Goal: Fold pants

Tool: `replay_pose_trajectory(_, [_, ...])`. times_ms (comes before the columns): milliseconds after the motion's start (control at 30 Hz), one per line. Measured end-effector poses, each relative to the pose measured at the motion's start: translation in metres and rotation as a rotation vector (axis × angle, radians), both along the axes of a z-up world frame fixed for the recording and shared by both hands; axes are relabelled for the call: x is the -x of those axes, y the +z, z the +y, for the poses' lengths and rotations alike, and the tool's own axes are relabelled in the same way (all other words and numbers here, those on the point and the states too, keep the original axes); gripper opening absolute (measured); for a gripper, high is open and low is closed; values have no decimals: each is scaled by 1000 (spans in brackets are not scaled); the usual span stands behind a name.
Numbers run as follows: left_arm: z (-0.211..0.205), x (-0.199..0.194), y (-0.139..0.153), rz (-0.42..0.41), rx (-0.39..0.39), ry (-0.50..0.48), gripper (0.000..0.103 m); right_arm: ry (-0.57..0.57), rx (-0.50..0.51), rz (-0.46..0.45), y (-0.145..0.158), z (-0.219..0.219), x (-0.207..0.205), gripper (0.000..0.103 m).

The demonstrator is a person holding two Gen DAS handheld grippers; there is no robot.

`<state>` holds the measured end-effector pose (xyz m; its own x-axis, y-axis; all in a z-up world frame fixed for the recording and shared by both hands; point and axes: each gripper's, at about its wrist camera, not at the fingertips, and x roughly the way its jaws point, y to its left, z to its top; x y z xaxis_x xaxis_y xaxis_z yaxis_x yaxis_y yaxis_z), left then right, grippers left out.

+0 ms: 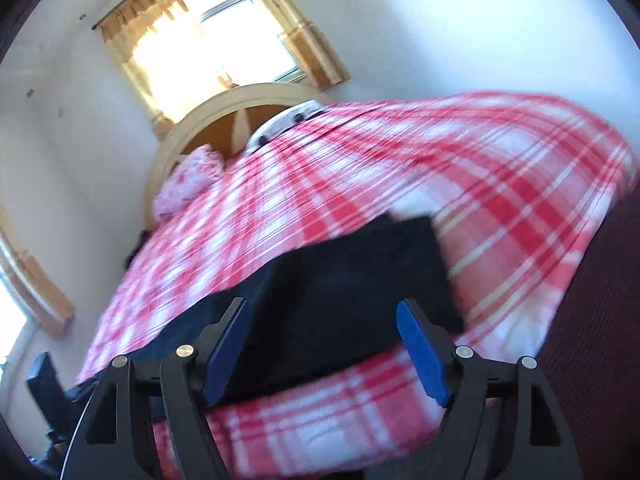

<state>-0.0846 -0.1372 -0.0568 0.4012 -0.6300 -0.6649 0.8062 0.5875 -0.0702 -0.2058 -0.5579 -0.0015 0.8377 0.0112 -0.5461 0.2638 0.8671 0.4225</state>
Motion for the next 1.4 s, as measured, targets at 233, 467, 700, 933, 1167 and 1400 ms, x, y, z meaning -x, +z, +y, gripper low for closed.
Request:
replay_pose_trajectory(233, [1,-16,-29,119,-39,34,71,-44,-53,49,-4,-67,-41,76])
replay_pose_trajectory(467, [-3,-13,-31,110,-59,10,79,26,-183,163,-37,-94,-82,13])
replay_pose_trajectory(700, [-8,-9,-33,94,-85,-21,86,46,27,33,8,-67,-80,0])
replay_pose_trajectory(933, [-6,-9,-32,100,-71,-19,86,54,9,93,3,-69,-79,12])
replay_pose_trajectory(1167, [-7,-10,-31,101,-70,-22,87,18,-98,150,-26,-92,-76,61])
replay_pose_trajectory(1400, [-9,-8,-32,97,-77,-23,88,75,-50,117,-23,-77,-81,6])
